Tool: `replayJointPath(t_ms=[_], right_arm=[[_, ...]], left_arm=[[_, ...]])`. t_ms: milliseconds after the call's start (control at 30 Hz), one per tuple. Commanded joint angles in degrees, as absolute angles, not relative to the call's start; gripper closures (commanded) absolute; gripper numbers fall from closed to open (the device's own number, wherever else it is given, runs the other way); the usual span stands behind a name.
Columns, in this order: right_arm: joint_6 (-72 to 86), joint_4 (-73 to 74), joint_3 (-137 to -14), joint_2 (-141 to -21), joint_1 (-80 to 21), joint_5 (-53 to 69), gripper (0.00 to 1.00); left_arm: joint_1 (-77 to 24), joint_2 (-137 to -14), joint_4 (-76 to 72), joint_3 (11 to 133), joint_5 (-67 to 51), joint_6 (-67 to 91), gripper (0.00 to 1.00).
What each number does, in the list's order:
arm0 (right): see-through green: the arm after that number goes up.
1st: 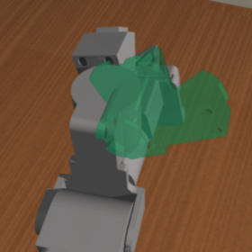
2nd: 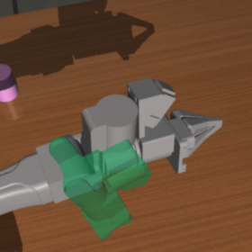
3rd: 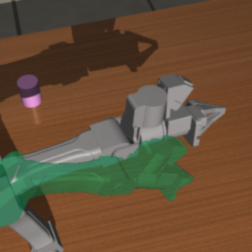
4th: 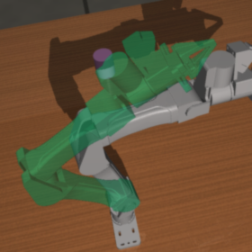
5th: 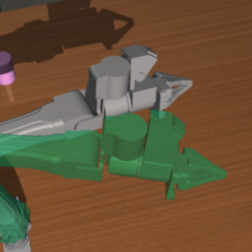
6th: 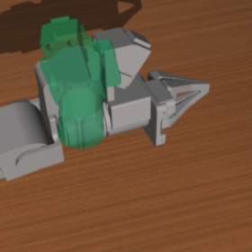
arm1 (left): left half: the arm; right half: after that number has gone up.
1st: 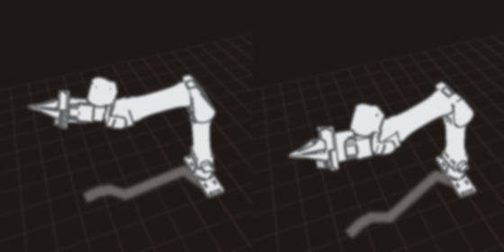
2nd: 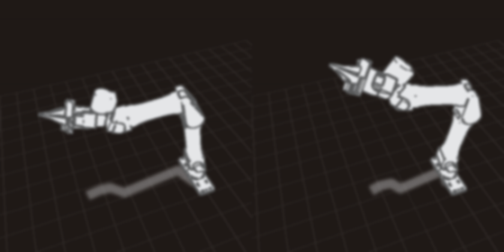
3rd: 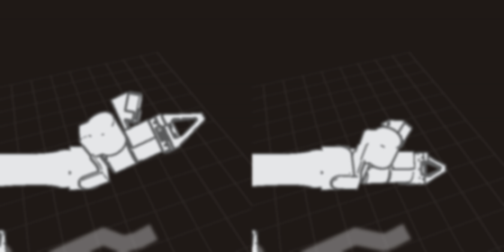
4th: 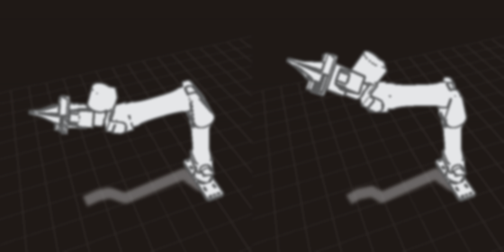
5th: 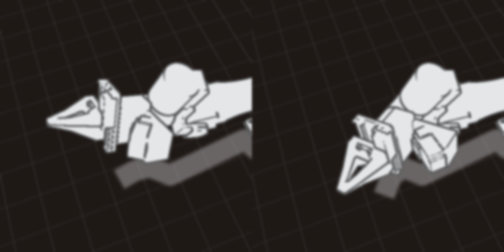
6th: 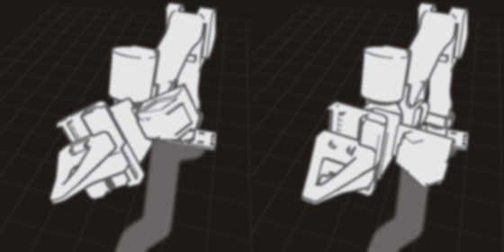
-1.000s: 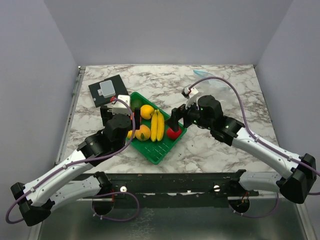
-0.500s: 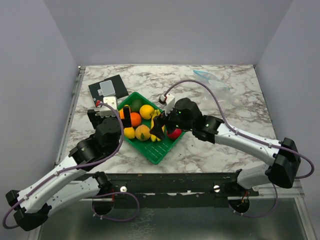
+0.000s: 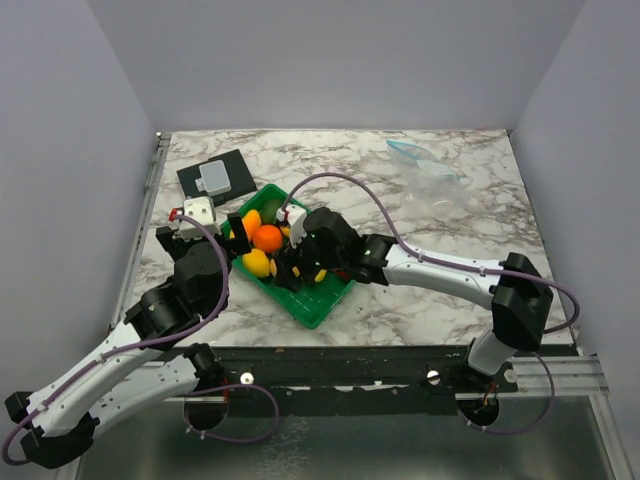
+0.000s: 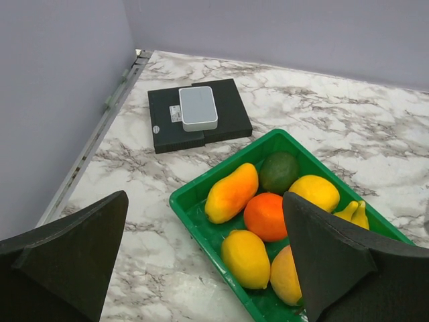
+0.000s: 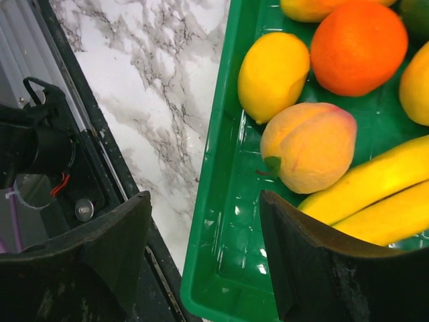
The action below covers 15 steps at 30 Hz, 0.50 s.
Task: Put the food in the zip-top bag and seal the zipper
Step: Move the bin to the center of the board.
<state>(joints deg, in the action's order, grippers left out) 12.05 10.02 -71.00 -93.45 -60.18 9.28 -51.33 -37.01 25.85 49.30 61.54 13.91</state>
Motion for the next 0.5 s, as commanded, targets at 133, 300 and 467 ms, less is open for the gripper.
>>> replayJointPath(t_ms=[133,300,467], right_arm=[[13.94,9.74,-76.09,-101.66,-63.2,10.57,0.33],[14.49,10.33,-79.37,-106.81,-64.63,9.45,0.39],[14.43,12.13,-81.46,-110.8,-65.29,5.06,0.45]], left_arm=[[-51.23,-36.3,25.89,48.69,63.77,14.24,0.01],[-51.19,-35.63,25.92,48.69,64.02,14.32,0.01],[-51.18,-35.0,25.85,48.7,63.92,14.62,0.01]])
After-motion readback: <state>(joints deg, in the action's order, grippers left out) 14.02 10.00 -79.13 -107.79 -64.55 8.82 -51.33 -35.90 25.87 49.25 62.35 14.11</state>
